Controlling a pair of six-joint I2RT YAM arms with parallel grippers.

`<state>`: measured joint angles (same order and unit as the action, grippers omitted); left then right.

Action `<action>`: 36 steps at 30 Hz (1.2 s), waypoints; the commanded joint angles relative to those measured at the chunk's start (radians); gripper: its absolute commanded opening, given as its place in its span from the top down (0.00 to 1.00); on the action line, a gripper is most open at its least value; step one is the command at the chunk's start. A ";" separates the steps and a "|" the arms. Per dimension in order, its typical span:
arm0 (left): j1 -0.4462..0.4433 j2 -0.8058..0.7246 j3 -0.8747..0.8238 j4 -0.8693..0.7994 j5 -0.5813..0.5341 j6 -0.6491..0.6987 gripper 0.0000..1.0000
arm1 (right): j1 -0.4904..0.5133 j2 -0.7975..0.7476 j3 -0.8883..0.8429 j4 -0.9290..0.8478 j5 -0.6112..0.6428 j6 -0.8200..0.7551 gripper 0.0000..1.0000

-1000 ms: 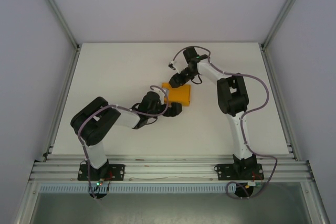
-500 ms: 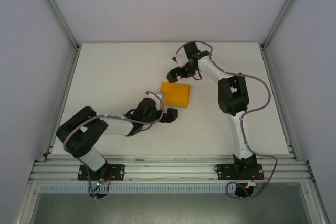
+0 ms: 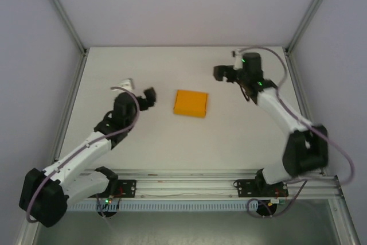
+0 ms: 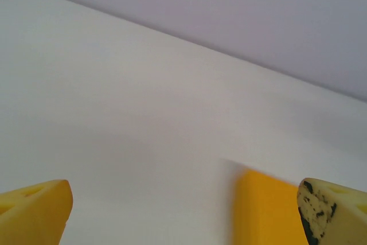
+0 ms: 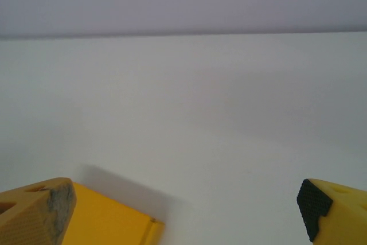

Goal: Assemble paper box

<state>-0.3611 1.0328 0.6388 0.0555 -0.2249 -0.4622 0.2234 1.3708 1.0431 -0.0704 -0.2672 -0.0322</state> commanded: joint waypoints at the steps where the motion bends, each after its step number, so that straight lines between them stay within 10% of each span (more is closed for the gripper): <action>1: 0.127 0.054 -0.034 -0.029 -0.108 0.093 0.00 | -0.020 -0.147 -0.229 0.115 0.240 0.052 0.00; 9: 0.364 0.155 -0.242 0.501 -0.127 0.273 0.00 | -0.165 -0.266 -0.642 0.569 0.449 0.075 0.00; 18: 0.398 0.417 -0.380 1.022 0.034 0.379 0.00 | -0.196 0.028 -0.753 0.983 0.208 -0.023 0.00; 36: 0.381 0.476 -0.315 0.937 0.122 0.426 0.00 | -0.242 0.129 -0.650 0.895 0.283 0.063 0.00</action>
<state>0.0261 1.5200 0.3023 0.9962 -0.1112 -0.0505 -0.0170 1.5120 0.3840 0.8246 -0.0067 0.0189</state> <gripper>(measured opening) 0.998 0.997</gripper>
